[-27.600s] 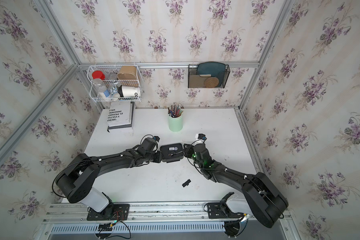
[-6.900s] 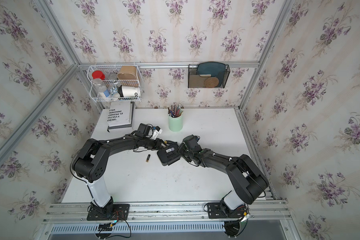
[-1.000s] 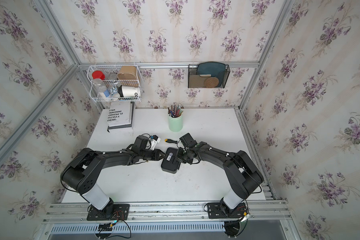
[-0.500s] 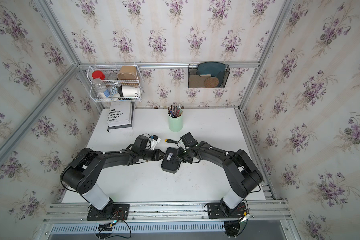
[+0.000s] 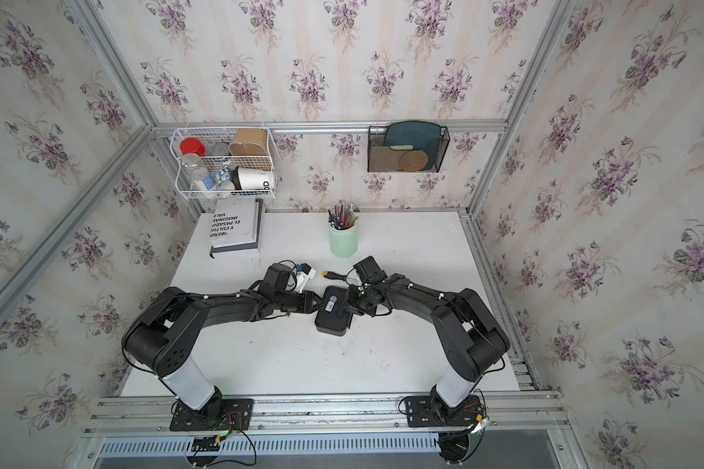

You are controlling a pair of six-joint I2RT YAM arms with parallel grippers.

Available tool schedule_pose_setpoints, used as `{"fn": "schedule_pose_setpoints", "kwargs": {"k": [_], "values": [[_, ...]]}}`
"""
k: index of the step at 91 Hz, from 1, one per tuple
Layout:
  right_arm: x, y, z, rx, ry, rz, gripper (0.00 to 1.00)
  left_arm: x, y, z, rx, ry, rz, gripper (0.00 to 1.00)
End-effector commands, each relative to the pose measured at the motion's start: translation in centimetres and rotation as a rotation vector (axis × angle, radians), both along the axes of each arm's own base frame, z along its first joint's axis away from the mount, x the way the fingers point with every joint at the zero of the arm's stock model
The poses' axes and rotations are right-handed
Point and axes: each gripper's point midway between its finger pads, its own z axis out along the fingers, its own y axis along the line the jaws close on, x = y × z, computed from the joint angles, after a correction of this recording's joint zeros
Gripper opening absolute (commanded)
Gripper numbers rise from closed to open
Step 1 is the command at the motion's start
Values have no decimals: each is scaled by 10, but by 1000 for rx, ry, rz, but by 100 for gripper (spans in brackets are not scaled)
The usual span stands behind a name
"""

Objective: Remove the battery from the alarm
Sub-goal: Adjust the cover on the alarm.

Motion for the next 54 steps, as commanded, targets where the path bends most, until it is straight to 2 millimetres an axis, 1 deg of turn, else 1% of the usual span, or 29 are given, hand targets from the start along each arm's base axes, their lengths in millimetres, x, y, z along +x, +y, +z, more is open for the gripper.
{"fn": "schedule_pose_setpoints", "kwargs": {"k": [1,7,20,33,42,54], "values": [[6,7,5,27,-31,16,1,-3,-7,6,-30,-10,-42,34],[7,8,5,30,-32,15,3,-3,-7,6,-29,-10,-42,34],[7,8,5,30,-22,9,12,-2,-7,5,-25,-9,-41,35],[8,5,9,17,-31,-2,19,-1,-5,4,-12,-14,-32,34],[9,1,13,-1,-41,-11,26,-1,-3,5,0,-19,-29,34],[9,-4,15,-26,-41,-20,28,0,-2,4,7,-20,-25,34]]}}
